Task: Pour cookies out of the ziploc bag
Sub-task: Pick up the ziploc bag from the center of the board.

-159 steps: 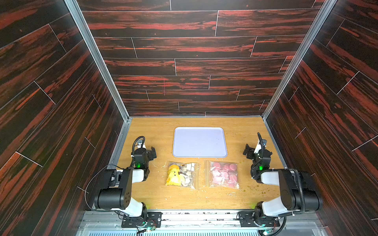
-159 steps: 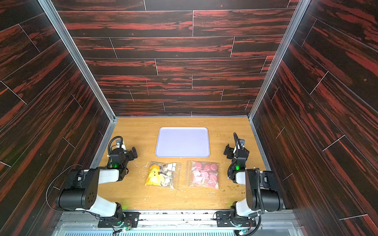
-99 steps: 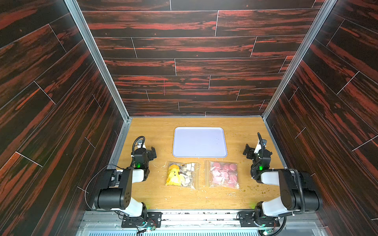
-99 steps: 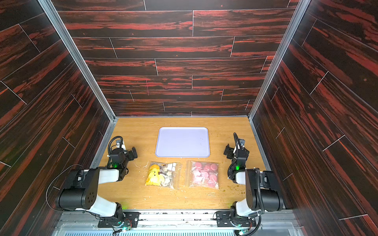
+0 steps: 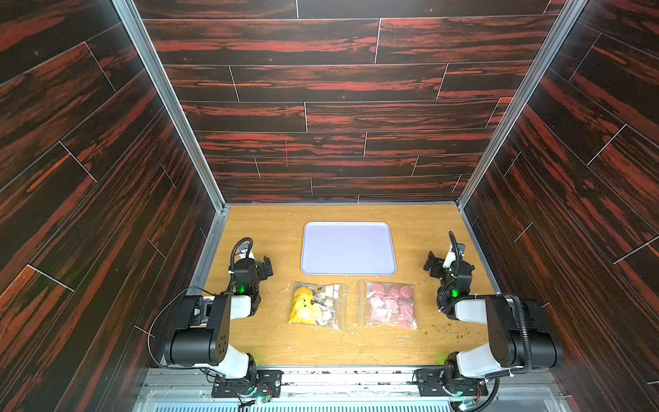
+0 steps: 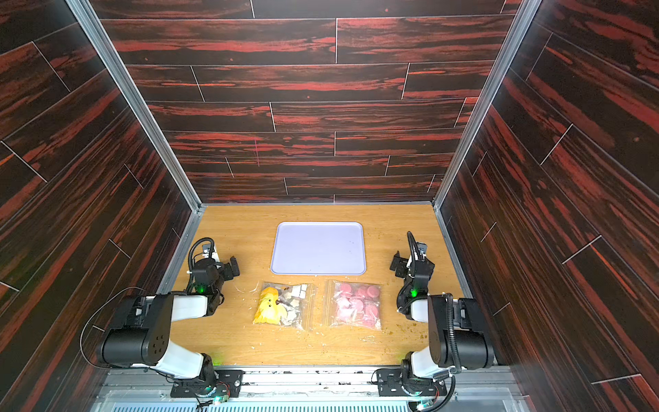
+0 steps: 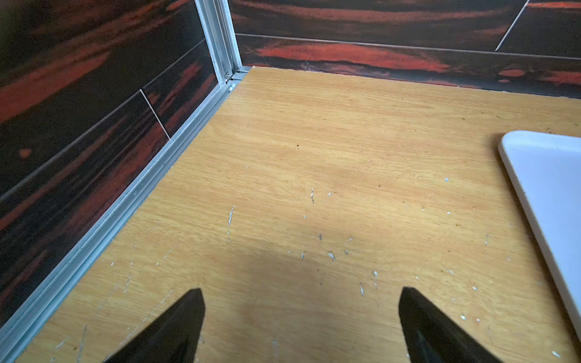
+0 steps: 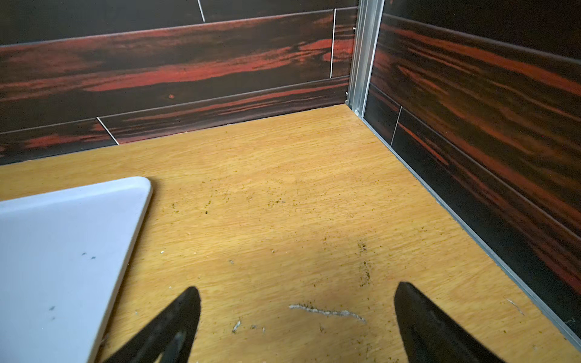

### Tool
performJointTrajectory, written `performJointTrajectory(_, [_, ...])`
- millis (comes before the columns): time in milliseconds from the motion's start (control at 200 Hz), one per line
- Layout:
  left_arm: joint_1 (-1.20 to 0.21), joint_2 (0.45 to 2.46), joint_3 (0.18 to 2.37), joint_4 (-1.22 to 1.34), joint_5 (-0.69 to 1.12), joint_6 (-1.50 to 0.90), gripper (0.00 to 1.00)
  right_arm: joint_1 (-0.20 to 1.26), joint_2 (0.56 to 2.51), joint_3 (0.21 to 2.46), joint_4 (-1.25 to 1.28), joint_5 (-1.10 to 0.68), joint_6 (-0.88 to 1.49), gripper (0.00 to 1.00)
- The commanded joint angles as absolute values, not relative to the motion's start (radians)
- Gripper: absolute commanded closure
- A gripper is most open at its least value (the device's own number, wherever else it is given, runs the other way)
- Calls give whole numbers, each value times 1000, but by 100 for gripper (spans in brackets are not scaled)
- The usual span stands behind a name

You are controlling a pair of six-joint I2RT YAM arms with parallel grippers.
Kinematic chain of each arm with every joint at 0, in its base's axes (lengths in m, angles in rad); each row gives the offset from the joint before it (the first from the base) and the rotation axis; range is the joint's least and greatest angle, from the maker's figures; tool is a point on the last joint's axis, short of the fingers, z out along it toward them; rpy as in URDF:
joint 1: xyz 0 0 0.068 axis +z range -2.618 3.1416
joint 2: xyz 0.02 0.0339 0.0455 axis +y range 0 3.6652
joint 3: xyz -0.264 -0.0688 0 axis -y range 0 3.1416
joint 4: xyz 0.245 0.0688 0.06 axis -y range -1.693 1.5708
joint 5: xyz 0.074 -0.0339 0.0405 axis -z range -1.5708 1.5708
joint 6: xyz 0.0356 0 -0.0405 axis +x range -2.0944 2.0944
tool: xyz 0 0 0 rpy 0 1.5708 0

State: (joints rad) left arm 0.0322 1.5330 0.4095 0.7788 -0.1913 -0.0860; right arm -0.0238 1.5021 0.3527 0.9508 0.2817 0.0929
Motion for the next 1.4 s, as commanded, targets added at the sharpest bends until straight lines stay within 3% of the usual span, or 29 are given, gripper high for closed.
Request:
performJointTrajectory(0, [29,1536,427,799,-200,-90,0,-27,1525,376,989,293,86,1])
performJointTrajectory(496, [29,1533,444,778,-227,-104,0,-26,1524,381,980,283,79,1])
performJointTrajectory(611, [29,1504,471,721,-243,-112,0,6,1505,489,757,323,50,1])
performJointTrajectory(882, [29,1405,601,417,-254,-113,0,151,1448,580,587,410,-76,1])
performJointTrajectory(1117, [8,1323,811,1,-280,-235,2,328,1346,665,308,491,-56,1])
performJointTrajectory(1398, [-88,1249,1004,-450,-204,-336,4,385,1256,812,-205,192,321,10])
